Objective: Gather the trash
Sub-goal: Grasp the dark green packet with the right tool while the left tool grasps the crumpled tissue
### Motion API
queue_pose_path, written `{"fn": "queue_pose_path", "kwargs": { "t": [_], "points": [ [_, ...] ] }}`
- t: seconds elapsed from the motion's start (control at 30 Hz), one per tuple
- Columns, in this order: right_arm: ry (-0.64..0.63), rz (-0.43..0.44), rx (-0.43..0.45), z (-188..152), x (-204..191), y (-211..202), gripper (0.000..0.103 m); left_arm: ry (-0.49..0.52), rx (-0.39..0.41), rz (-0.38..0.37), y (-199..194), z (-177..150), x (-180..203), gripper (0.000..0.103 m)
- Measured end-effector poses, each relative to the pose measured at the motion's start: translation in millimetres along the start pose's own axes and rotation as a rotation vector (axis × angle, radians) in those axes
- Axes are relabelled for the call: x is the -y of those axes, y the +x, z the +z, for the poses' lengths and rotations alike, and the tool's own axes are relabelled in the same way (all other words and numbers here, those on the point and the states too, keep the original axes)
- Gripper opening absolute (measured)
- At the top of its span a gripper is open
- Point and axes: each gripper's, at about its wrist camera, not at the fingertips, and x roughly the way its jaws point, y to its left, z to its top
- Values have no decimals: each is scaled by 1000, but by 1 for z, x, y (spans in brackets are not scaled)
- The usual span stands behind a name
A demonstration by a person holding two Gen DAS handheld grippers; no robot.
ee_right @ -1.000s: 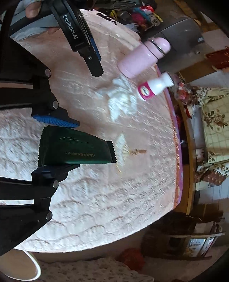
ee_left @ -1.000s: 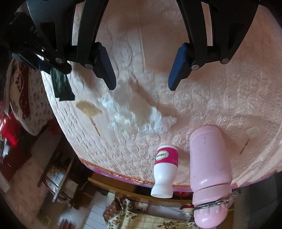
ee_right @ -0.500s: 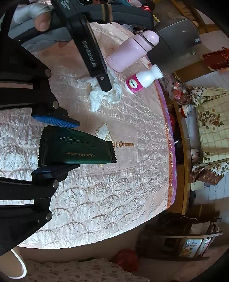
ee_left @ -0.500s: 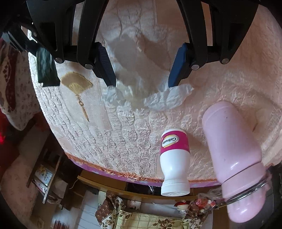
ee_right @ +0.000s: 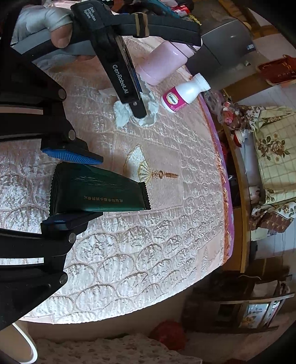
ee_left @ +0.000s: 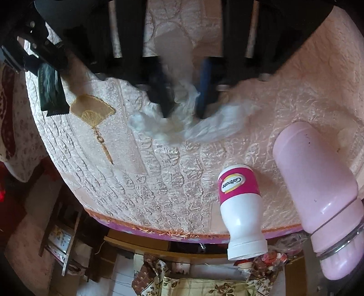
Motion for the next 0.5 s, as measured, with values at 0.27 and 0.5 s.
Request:
{"fn": "queue_pose_path", "kwargs": {
  "t": [0.27, 0.5],
  "points": [
    [-6, 10, 19, -10, -2, -19, 37, 3, 23, -100, -46, -26, -6, 10],
    [-3, 22, 38, -35, -5, -51, 37, 62, 21, -141, -90, -69, 9, 10]
  ]
}}
